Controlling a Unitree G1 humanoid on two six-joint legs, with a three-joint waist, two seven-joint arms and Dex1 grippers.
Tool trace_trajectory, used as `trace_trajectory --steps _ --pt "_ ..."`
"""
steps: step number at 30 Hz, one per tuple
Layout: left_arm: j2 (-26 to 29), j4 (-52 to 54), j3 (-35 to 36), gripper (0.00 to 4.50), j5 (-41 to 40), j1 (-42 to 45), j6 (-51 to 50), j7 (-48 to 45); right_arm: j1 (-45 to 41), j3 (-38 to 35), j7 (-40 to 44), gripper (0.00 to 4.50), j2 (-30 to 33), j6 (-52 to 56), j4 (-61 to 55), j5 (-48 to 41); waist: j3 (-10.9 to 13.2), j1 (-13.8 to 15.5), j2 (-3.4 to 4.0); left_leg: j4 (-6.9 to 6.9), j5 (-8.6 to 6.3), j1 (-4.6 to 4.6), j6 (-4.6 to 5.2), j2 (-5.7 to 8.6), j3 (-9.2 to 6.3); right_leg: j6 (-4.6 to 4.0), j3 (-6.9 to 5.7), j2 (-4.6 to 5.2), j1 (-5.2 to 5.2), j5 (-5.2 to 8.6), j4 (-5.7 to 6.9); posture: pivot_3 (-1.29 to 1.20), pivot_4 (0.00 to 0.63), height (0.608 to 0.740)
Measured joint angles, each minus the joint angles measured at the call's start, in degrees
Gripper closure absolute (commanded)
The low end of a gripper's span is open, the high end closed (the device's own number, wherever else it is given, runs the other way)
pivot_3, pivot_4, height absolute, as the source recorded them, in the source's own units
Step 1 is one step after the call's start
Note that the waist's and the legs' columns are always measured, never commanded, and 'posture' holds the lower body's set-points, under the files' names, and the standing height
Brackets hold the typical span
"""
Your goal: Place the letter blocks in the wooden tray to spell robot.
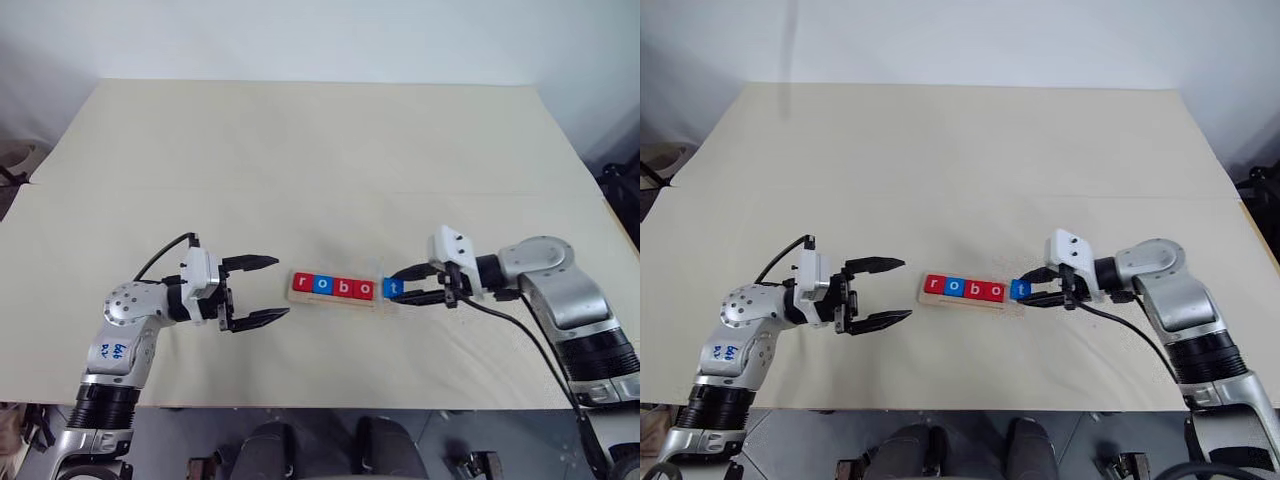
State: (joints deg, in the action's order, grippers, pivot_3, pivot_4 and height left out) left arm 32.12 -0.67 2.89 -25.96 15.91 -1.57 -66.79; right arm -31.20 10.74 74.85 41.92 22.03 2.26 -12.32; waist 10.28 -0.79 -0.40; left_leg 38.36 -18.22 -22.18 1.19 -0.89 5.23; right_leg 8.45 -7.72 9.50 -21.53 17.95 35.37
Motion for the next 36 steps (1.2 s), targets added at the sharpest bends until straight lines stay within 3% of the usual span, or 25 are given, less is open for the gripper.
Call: trace_trajectory --steps 11,20,25,28,36 --pt "0.09 0.19 -0.03 0.0 0.0 -0.4 -0.23 0.64 -0.93 1.47 -2.46 3.04 -0.13 -0.4 2.61 2.79 0.0 0.66 0.0 0.07 0.0 -0.02 0.0 0.0 0.02 0.01 0.0 0.0 -0.01 -0.01 0.02 0.0 0.15 0.74" --pt "0.09 0.22 0.05 0.0 0.0 -0.4 -0.22 1.11 -1.25 2.15 -1.9 0.03 -0.77 0.64 2.47 1.84 0.0 0.67 0.0 0.08 0.0 -0.02 0.0 0.01 0.02 0.01 0.01 0.0 -0.01 -0.01 0.02 0.0 0.15 0.74" --pt "0.1 0.22 0.09 0.0 0.0 -0.39 -0.2 1.16 -1.64 0.38 -1.44 0.03 0.58 0.65 2.5 0.28 0.0 0.8 0.0 0.09 0.0 -0.03 0.01 0.01 0.01 0.01 0.01 0.0 -0.01 -0.01 0.02 0.0 0.15 0.74" --pt "0.14 0.21 0.17 0.0 0.0 -0.4 -0.21 1.19 -1.44 -1.35 -0.55 0.63 3.52 0.62 2.56 0.05 0.0 0.77 0.0 0.09 0.0 -0.04 0.01 0.01 0.02 0.01 0.01 0.0 -0.01 -0.01 0.01 0.0 0.15 0.74" --pt "0.2 0.21 0.21 0.0 0.01 -0.39 -0.2 1.1 0.84 -2.22 0.09 3.48 5.52 -0.39 4.49 0.54 0.0 0.64 0.0 0.07 0.0 -0.02 0.01 0.0 0.03 0.01 0.0 0.0 -0.02 -0.01 0.02 0.0 0.15 0.74"
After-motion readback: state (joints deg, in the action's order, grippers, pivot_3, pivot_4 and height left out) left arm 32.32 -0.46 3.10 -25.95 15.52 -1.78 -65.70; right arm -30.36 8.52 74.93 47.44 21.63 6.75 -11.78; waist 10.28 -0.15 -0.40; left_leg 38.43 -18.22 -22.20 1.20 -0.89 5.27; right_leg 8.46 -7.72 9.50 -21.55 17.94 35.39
